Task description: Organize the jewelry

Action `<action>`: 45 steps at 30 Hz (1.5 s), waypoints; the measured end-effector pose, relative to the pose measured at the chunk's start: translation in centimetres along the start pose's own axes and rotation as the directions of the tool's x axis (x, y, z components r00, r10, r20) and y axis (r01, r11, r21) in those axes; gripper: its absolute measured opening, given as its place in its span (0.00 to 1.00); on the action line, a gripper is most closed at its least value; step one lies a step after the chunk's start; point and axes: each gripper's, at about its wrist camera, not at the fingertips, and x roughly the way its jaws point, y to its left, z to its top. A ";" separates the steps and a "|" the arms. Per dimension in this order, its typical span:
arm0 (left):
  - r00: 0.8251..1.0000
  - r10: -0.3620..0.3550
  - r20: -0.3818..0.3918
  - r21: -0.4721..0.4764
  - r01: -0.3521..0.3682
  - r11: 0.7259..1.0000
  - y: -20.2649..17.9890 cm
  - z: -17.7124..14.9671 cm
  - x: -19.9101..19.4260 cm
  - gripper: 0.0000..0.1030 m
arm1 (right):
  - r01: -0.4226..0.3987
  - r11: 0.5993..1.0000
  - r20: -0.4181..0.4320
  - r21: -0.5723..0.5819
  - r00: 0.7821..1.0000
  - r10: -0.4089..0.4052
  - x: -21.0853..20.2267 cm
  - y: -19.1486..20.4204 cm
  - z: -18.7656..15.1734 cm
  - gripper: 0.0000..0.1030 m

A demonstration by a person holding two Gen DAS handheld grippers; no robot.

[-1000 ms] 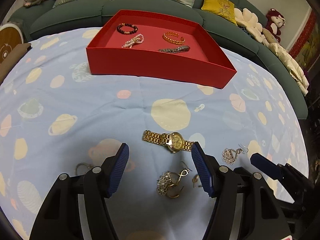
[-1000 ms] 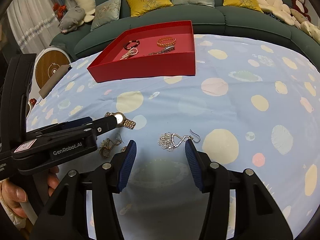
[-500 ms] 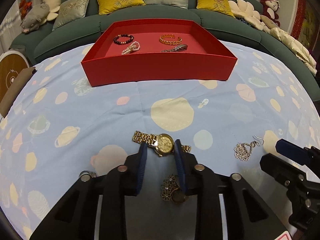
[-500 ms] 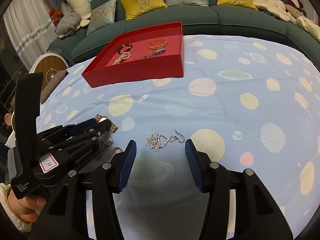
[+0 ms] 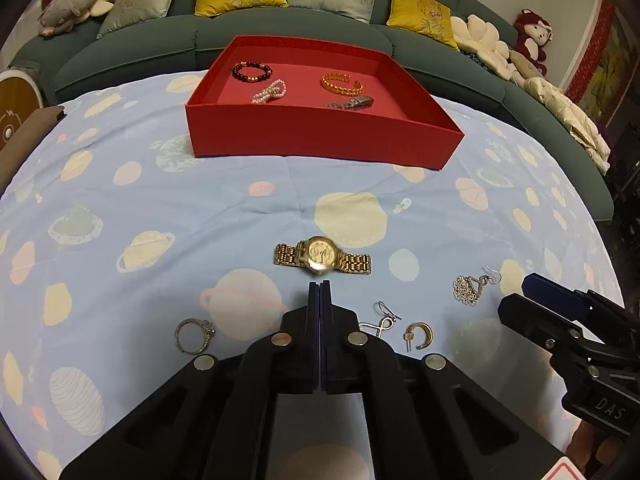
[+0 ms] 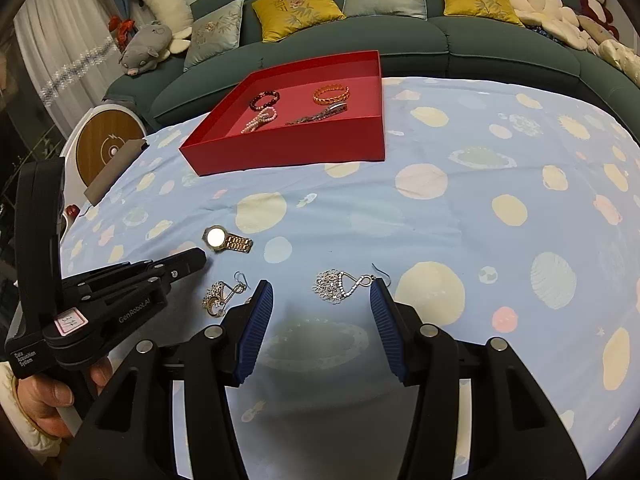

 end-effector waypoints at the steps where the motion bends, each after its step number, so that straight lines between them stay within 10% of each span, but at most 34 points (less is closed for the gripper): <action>1: 1.000 -0.004 0.008 -0.001 0.004 1.000 0.1 0.1 -0.4 0.00 | -0.001 1.000 0.000 -0.002 1.000 0.001 0.0 0.1 0.0 0.48; 8: 1.000 -0.026 0.013 -0.028 0.026 0.999 0.8 0.6 -0.7 0.02 | -0.012 1.000 -0.017 -0.021 1.000 0.011 0.7 1.1 -0.2 0.48; 12: 0.999 -0.025 -0.034 -0.066 0.023 0.998 0.3 0.7 1.0 0.32 | -0.015 0.999 -0.019 -0.029 1.000 0.015 0.8 1.5 -0.2 0.47; 20: 0.999 0.016 -0.037 -0.173 -0.022 0.985 -0.8 1.9 2.9 0.34 | -0.015 1.000 -0.020 -0.025 1.000 0.014 1.0 1.4 -0.1 0.48; 25: 0.995 0.099 -0.016 -0.114 -0.101 0.988 -1.6 2.3 3.5 0.14 | -0.017 1.000 -0.018 -0.021 1.000 0.017 0.9 1.3 0.0 0.48; 32: 1.000 0.015 0.000 -0.102 -0.015 0.995 -0.4 1.7 1.6 0.04 | -0.023 1.000 -0.009 -0.003 1.000 0.023 0.5 0.6 0.2 0.48; 45: 0.994 -0.065 0.082 -0.103 0.073 0.992 1.6 1.7 -4.2 0.04 | -0.049 0.997 -0.029 -0.058 0.998 0.047 0.6 2.2 -0.7 0.48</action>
